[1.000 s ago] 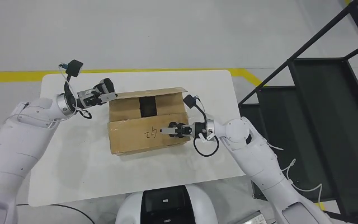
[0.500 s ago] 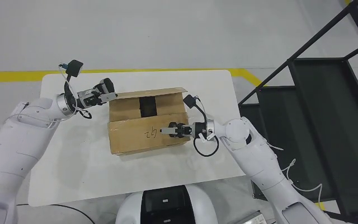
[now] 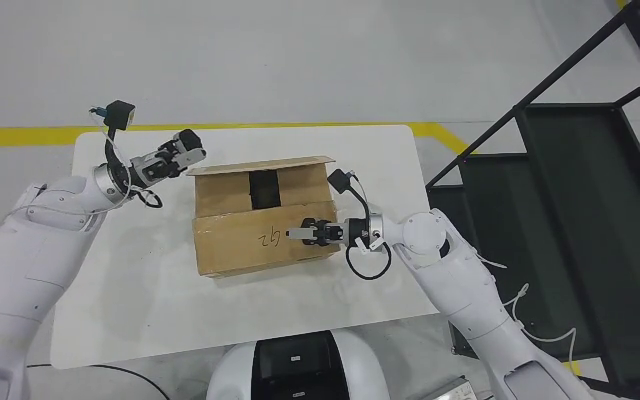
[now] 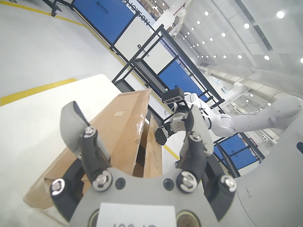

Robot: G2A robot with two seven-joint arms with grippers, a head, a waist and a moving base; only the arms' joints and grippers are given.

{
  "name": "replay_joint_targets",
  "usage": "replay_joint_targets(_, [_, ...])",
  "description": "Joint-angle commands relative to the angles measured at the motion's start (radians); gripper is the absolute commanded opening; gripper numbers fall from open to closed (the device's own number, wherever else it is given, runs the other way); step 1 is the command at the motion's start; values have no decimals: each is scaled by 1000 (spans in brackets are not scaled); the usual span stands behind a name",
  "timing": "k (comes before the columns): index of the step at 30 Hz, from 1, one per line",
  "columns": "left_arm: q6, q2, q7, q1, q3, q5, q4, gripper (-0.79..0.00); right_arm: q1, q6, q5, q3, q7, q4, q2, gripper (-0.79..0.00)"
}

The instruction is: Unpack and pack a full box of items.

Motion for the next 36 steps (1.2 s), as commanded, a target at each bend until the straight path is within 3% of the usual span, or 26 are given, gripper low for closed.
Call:
replay_joint_targets(1, [0, 0, 0, 0, 0, 0, 0, -234, 0, 0, 0, 0, 0, 0, 0, 0])
replay_joint_targets(7, [0, 0, 0, 0, 0, 0, 0, -234, 0, 0, 0, 0, 0, 0, 0, 0])
replay_joint_targets(8, [5, 0, 1, 3, 1, 3, -3, 0, 0, 0, 0, 0, 0, 0, 0, 0])
replay_joint_targets(14, [51, 4, -77, 40, 13, 77, -66, 0, -16, 7, -15, -3, -35, -18, 3, 0])
replay_joint_targets(22, [30, 18, -193, 93, 10, 60, -114, 0, -16, 85, -109, 9, -120, -7, 10, 0])
replay_joint_targets(36, [114, 57, -278, 144, -7, 32, -181, 0, -25, 126, -134, 2, -185, -33, 13, 0])
